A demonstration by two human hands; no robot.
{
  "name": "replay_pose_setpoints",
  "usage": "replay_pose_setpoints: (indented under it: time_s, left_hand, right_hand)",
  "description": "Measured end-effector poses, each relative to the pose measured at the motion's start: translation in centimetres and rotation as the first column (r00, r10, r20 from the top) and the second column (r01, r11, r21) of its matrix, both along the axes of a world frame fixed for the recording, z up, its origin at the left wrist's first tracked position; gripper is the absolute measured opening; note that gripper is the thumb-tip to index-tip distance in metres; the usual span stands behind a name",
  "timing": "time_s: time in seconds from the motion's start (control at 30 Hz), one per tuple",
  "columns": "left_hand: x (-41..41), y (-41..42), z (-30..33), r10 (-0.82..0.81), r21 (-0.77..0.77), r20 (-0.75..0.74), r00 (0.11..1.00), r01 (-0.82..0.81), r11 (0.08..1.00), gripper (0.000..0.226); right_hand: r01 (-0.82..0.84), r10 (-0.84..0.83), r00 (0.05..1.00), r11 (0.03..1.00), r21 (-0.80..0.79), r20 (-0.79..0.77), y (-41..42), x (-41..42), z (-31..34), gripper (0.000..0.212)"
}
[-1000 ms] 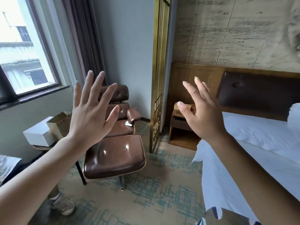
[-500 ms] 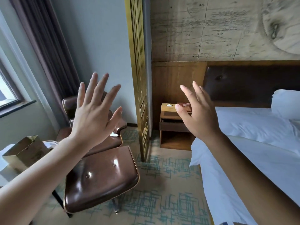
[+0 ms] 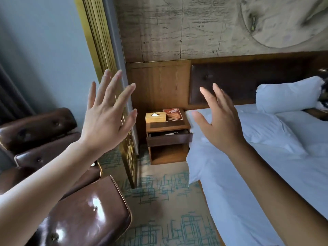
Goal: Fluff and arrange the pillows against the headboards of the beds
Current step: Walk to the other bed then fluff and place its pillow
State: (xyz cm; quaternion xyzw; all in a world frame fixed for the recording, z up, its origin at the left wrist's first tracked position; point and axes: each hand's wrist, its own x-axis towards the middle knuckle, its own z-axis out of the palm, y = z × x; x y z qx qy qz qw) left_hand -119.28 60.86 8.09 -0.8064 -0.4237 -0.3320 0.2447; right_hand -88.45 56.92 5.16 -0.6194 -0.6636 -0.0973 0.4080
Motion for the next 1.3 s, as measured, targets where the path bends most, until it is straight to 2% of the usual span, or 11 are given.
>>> replay_pose_setpoints:
  time_s: [0.2, 0.4, 0.53, 0.67, 0.83, 1.13, 1.3]
  left_hand:
    - [4.0, 10.1, -1.0, -0.165, 0.007, 0.037, 0.986, 0.165, 0.986, 0.062]
    - [7.4, 21.6, 0.0, -0.324, 0.033, 0.065, 0.944, 0.323, 0.946, 0.061]
    - [9.7, 29.2, 0.2, -0.42, 0.041, 0.06, 0.905, 0.419, 0.907, 0.061]
    - [13.7, 34.9, -0.9, -0.491, -0.016, 0.1, 0.865, 0.495, 0.869, 0.06]
    - [20.6, 41.2, -2.7, -0.612, -0.029, 0.063, 0.788, 0.615, 0.788, 0.058]
    - [32.9, 51.7, -3.4, -0.594, -0.044, -0.028, 0.804, 0.593, 0.804, 0.057]
    - [38.1, 57.4, -2.4, -0.604, -0.012, 0.006, 0.797, 0.604, 0.797, 0.057]
  right_hand:
    - [0.166, -0.165, 0.986, 0.985, -0.049, 0.012, 3.9, 3.3, -0.8, 0.067]
    - [0.325, -0.324, 0.946, 0.944, -0.054, 0.019, 10.6, 4.7, 1.0, 0.068]
    - [0.427, -0.426, 0.903, 0.904, 0.0, 0.064, 14.4, 5.8, 1.4, 0.065]
    - [0.532, -0.527, 0.843, 0.847, -0.02, 0.105, 17.5, 8.0, 0.1, 0.068]
    - [0.632, -0.626, 0.772, 0.775, -0.019, 0.112, 21.5, 12.1, -1.3, 0.071]
    - [0.73, -0.725, 0.673, 0.683, 0.03, 0.147, 31.2, 23.6, -2.7, 0.068]
    - [0.757, -0.762, 0.623, 0.644, 0.107, 0.177, 36.5, 28.4, -1.8, 0.065]
